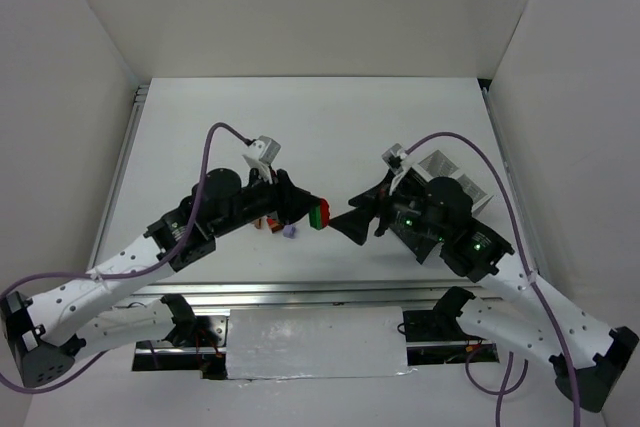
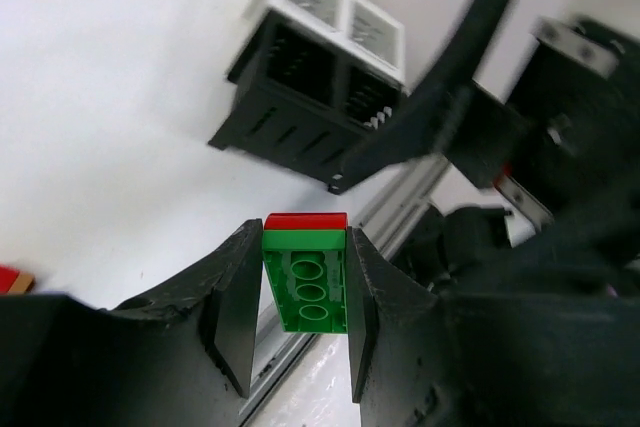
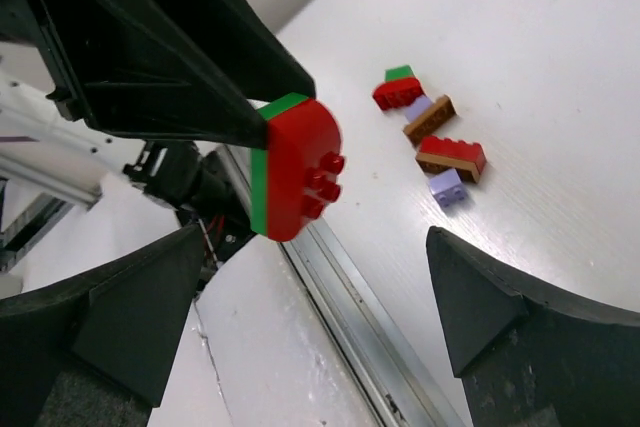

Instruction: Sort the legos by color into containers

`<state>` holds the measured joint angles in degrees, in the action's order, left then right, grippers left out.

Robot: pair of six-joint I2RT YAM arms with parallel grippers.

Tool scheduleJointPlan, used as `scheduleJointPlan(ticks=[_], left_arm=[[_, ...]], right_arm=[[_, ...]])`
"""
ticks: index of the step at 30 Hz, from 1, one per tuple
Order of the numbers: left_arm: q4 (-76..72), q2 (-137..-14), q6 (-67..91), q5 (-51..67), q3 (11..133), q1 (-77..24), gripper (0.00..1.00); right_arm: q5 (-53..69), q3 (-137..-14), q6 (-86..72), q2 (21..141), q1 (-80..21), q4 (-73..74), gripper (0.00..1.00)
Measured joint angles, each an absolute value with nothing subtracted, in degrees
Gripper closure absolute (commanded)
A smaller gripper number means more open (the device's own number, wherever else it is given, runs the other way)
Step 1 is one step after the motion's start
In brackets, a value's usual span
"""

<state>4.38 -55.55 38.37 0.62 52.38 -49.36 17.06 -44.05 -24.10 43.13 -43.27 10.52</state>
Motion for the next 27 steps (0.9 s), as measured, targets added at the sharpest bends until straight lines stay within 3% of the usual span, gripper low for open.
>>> scheduleJointPlan(ticks=[8, 14, 16, 17, 19, 20, 21, 27], left_arm=[[-6.2, -49.71, 31.51, 19.07, 46.68, -49.39, 1.0], [-9.08, -49.63, 31.44, 24.32, 45.54, -49.39, 1.0], [-9.65, -49.63, 31.44, 24.75, 45.54, -49.39, 1.0], [-9.89, -49.63, 31.44, 24.86, 45.54, -49.39, 1.0], [-10.63, -49.63, 31.55, 25.58, 45.54, -49.39, 1.0], [-10.76, -49.6, 31.53, 25.41, 45.54, -49.41, 1.0], [-10.76, -49.6, 31.57, 25.58, 45.54, -49.41, 1.0], [-10.74, -49.58, 30.3, 25.76, 45.52, -49.56, 1.0]], right_arm=[[38.5, -40.47, -25.3, 42.35, -37.98, -0.25, 0.11], [47.86, -37.5, -30.33, 46.0, -38.0, -10.37, 0.22], [49.17, -37.5, -30.7, 46.22, -38.0, -11.94, 0.42], [49.71, -37.5, -30.83, 46.22, -38.0, -12.75, 0.63], [50.43, -37.47, -31.14, 46.19, -38.0, -13.32, 0.79], [50.7, -37.36, -30.76, 46.19, -37.98, -13.76, 0.95], [50.65, -37.3, -30.39, 46.06, -37.98, -13.8, 0.99], [49.69, -36.91, -28.93, 44.75, -37.93, -12.8, 1.0]])
